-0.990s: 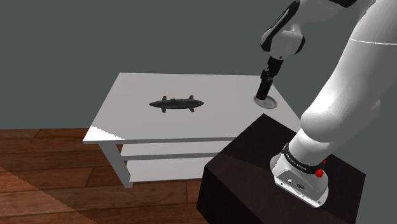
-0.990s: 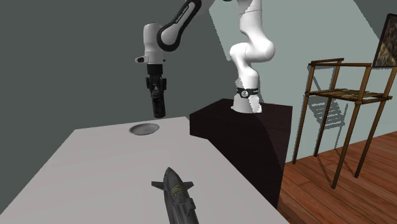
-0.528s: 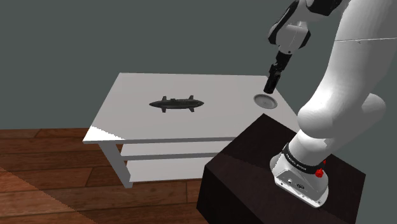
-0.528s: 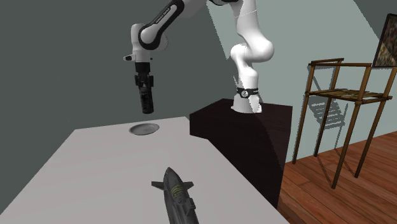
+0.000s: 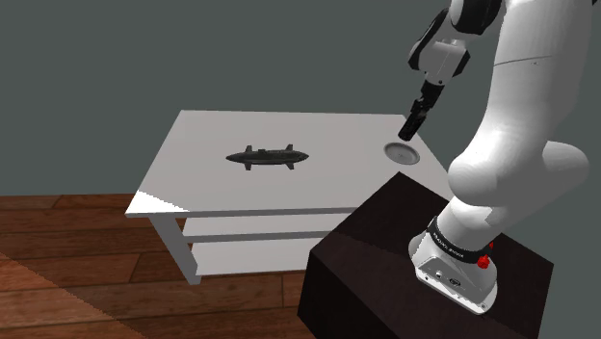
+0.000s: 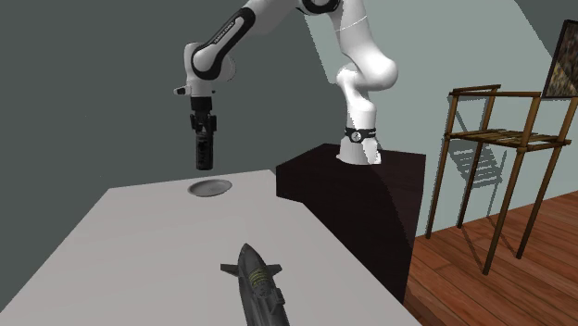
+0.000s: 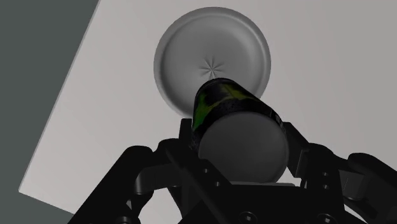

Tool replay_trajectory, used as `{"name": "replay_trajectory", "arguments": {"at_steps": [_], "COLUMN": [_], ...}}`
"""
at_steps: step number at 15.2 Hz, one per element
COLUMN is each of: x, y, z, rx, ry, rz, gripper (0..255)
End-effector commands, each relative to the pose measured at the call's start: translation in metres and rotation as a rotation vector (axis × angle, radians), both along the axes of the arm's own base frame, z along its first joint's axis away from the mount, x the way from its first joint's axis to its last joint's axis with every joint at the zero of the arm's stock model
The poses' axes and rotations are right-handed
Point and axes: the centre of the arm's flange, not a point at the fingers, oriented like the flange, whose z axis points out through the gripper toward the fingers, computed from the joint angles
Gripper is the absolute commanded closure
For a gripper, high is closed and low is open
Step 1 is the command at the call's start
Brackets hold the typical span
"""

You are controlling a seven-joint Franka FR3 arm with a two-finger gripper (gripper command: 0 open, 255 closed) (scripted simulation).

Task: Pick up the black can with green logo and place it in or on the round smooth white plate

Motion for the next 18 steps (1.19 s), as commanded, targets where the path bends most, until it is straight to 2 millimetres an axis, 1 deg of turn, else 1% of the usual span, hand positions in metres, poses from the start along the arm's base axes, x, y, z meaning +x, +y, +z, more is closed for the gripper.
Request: {"name": "replay_trajectory", "arguments": {"at_steps": [1,15,18], "x": [0.000,0.000,0.000], "y": [0.000,0.000,0.000], "z": [-0.010,-0.086,-0.086], "rx": [-0.001,-0.001,-0.001], "ry": [-0.001,-0.001,-0.001], "rz": [0.000,0.000,0.000], "gripper": [255,255,255]}}
